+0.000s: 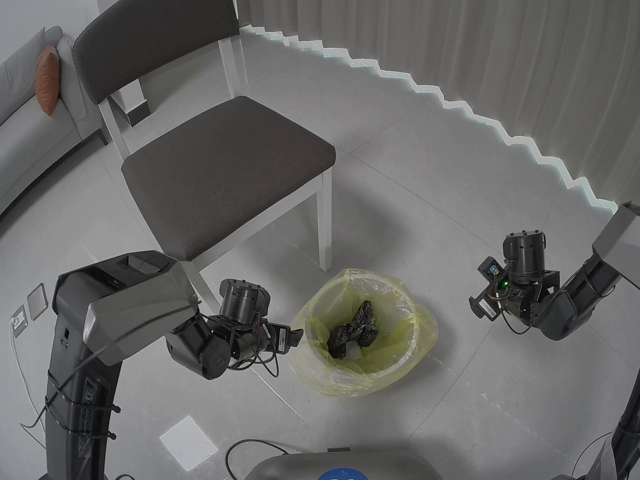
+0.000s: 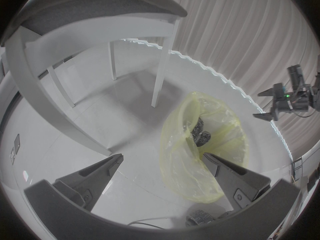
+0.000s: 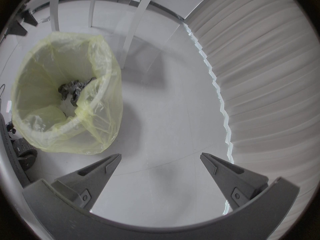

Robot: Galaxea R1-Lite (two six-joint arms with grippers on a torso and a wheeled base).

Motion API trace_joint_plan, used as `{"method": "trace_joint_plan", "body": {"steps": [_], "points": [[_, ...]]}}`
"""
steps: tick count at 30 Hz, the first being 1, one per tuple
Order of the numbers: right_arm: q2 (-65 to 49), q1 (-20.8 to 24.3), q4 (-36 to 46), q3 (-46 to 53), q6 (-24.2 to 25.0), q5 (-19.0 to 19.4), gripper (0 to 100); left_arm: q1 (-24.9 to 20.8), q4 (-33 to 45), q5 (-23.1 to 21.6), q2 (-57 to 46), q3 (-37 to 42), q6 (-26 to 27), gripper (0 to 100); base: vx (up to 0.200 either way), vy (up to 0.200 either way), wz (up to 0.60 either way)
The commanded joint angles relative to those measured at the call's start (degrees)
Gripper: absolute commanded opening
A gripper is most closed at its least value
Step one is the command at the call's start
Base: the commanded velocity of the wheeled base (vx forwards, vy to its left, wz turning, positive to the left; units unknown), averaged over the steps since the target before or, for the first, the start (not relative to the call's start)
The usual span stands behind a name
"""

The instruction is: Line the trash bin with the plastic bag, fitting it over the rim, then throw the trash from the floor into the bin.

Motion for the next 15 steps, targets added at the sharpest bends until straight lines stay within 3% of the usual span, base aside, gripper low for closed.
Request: {"method": "trace_joint_plan", "body": {"steps": [1, 7, 15], "points": [[-3.92, -0.85, -0.29, 1.89, 0.01, 0.37, 100, 1.03, 1.89, 1.56, 4.43, -3.83, 1.43, 100, 0.0, 0.0, 0.0], [-3.13, -1.38, -0.99, 2.51, 0.19, 1.6, 100, 1.47, 3.65, 1.73, 6.27, -6.82, 2.93, 100, 0.0, 0.0, 0.0], [0.39, -1.38, -4.33, 4.26, 0.01, 1.6, 100, 0.86, 19.47, 1.03, 9.35, -22.03, 3.63, 100, 0.0, 0.0, 0.0]]}}
